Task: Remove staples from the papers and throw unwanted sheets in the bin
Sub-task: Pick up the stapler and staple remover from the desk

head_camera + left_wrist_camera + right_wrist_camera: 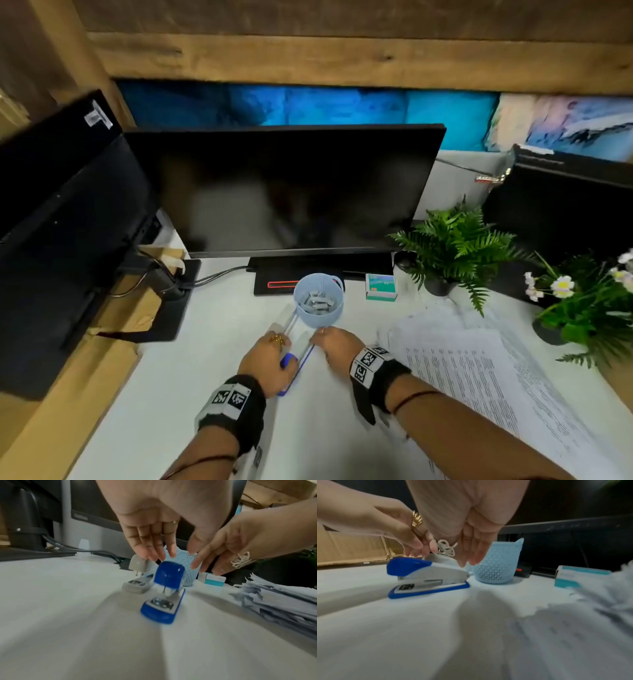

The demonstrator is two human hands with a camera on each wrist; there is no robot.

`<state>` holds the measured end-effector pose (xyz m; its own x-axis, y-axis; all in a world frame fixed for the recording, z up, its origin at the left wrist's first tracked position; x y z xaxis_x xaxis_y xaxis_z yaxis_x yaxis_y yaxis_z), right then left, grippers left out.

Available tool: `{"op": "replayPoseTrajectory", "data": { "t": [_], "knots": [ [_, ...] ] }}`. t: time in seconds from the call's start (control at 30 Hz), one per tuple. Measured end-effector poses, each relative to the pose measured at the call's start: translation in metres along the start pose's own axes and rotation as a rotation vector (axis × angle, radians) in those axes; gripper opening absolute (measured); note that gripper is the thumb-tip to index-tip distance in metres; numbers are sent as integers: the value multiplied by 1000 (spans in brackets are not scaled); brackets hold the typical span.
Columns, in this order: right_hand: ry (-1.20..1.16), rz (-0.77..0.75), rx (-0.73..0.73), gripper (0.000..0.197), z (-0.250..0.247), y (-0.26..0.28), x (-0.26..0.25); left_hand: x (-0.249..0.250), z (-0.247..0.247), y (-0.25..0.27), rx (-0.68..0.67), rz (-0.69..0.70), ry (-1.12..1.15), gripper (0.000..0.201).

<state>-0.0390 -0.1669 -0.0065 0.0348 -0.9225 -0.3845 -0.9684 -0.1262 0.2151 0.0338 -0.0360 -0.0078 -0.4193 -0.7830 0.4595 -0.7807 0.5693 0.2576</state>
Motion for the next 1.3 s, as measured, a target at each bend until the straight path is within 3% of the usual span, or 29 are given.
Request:
{"op": "replayPoseTrajectory", "data": {
  "t": [0.1, 0.23, 0.4, 0.47, 0.63, 0.73, 0.87, 1.1, 1.23, 1.3],
  "knots": [
    [-84, 17, -14, 56, 16, -8, -3, -15, 12, 3, -72, -76, 14, 46],
    [-141, -15, 0, 72, 32, -13, -6, -22, 23, 2, -97, -109, 71, 37],
    [-13, 13, 85, 51, 23, -2, -1, -5, 30, 4, -131, 40, 168, 31],
    [-35, 20, 71, 49, 24, 4, 0, 0, 36, 3, -179, 112, 195, 38],
    [-107, 3, 52, 44, 26, 11, 4, 3, 48, 1, -196, 151, 257, 48],
    [-138, 37, 110, 40, 25, 16, 10, 4, 56, 0, -233, 161, 287, 50],
    [-186, 26, 183, 38, 29, 21, 9, -5, 64, -3, -259, 54, 319, 48],
    [-418, 166, 451, 29, 12, 41, 18, -11, 58, -9, -207, 140, 151, 34],
    [-484, 152, 440, 52, 11, 48, 11, -6, 55, -14, -219, 176, 54, 44],
    [-366, 64, 393, 65, 10, 47, 4, -3, 55, -14, -234, 200, 28, 45]
  ]
}}
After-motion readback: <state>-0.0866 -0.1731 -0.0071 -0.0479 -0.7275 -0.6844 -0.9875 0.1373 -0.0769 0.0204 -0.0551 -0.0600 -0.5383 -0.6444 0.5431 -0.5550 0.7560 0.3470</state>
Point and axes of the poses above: each hand's wrist, its own y-axis away from the middle knuckle, its own z-axis out of the palm, x = y × z, the point moved 5 cm from there along -y, towards the middle knuckle, and after that the axes turned 12 degrees about -z, right-handed, at the moved point
